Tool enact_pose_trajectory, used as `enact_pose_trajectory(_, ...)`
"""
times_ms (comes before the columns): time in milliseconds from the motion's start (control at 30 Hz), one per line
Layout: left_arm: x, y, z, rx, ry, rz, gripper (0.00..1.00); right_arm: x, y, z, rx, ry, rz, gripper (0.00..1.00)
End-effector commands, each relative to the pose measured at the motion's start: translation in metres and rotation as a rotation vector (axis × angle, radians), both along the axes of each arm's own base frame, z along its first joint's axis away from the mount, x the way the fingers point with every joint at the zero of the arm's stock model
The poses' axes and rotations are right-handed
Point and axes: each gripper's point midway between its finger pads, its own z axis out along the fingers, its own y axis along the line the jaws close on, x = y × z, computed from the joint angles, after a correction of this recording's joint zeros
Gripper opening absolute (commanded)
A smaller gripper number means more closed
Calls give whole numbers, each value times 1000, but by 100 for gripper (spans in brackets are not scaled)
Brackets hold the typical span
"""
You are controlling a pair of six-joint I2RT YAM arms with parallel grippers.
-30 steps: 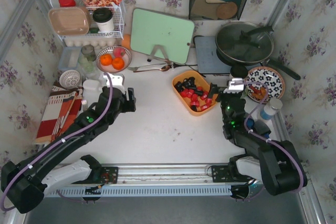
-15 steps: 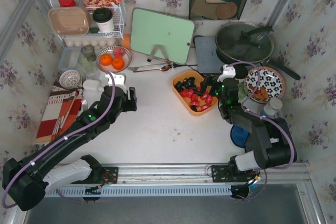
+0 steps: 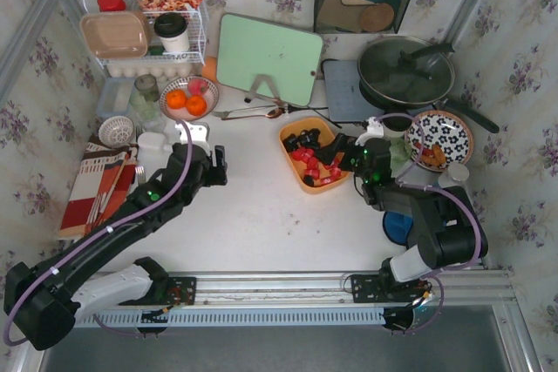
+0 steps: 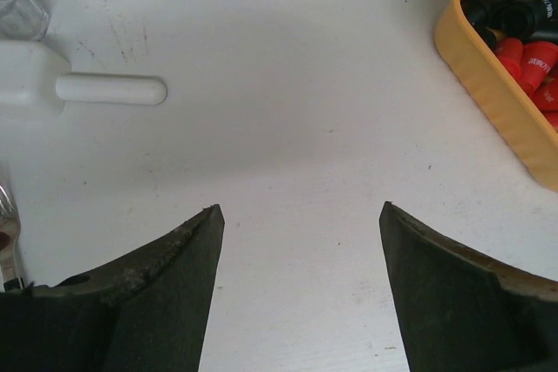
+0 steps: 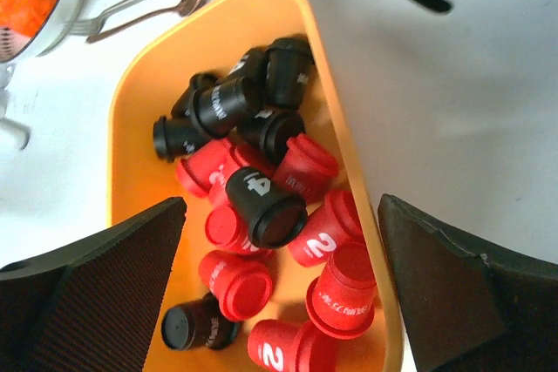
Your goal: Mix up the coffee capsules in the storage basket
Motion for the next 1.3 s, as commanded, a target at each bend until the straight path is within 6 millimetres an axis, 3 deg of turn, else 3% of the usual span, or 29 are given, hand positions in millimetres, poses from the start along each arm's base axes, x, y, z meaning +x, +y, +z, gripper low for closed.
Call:
enact_pose_trajectory(0,4,-4,3,-15,-14,-4,74,-9,23,6,61,-6,62,100)
enact_pose_trajectory(200,6,-8,4,-21,-9,-12,74,-14,35,10,43,-28,65,100)
enact_pose_trajectory(400,6,-7,5,-9,-7,-12,75,-5,-3,19,-160,-109,-47,100)
enact_pose_trajectory(600,6,-4,6,5,-15,-8,75,-5,-45,41,-61,-178,-192,100)
enact_pose_trajectory(733,5,-1,6,15,-16,-5,74,-7,-64,60,-207,-238,-221,100)
enact_pose_trajectory(933,4,-2,4,6,-13,-6,75,-5,-85,33,-371,-227,-227,100)
enact_pose_trajectory(1067,1,2,-2,13,-8,1,75,-6,-87,18,-418,-252,-213,100)
enact_pose_trajectory(1267,2,13,-3,50,-31,33,75,-23,-100,28,-461,-423,-254,100)
